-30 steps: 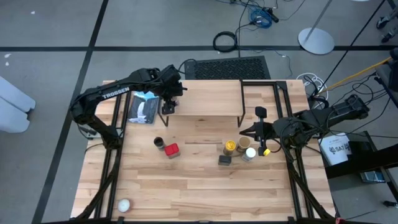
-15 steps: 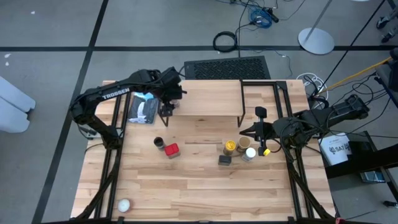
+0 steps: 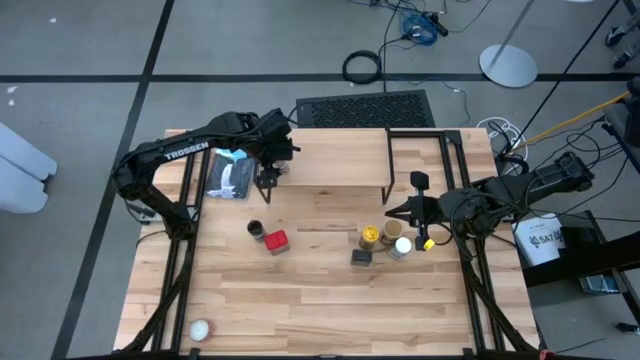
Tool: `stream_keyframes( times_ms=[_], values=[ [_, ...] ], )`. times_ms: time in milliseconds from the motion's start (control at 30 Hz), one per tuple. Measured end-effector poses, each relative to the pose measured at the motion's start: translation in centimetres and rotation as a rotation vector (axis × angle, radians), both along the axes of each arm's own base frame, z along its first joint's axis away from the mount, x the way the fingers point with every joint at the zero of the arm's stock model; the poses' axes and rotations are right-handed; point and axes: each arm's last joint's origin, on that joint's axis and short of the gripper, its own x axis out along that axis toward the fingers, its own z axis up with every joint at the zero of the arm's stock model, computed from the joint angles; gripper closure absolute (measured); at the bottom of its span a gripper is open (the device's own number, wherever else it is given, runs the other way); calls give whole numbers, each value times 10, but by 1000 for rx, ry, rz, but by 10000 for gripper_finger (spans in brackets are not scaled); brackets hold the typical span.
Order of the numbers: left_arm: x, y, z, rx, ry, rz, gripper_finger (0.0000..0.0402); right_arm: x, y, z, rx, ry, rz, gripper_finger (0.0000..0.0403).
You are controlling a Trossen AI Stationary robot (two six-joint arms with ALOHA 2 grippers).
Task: Shelf spices
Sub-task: Put the brown seasoning bottle on the shelf, then put the black seasoning can on the shelf
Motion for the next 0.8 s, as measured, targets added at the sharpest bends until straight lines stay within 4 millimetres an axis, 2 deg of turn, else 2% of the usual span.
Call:
stream_keyframes(
  times_ms=[400, 800],
  values=[
    [-4, 1, 1, 53, 43, 61, 142, 0, 0, 0, 0, 0, 0, 403],
    [-25, -11, 29, 99, -55, 75, 142, 0, 0, 0, 7, 0, -4, 403]
  ],
)
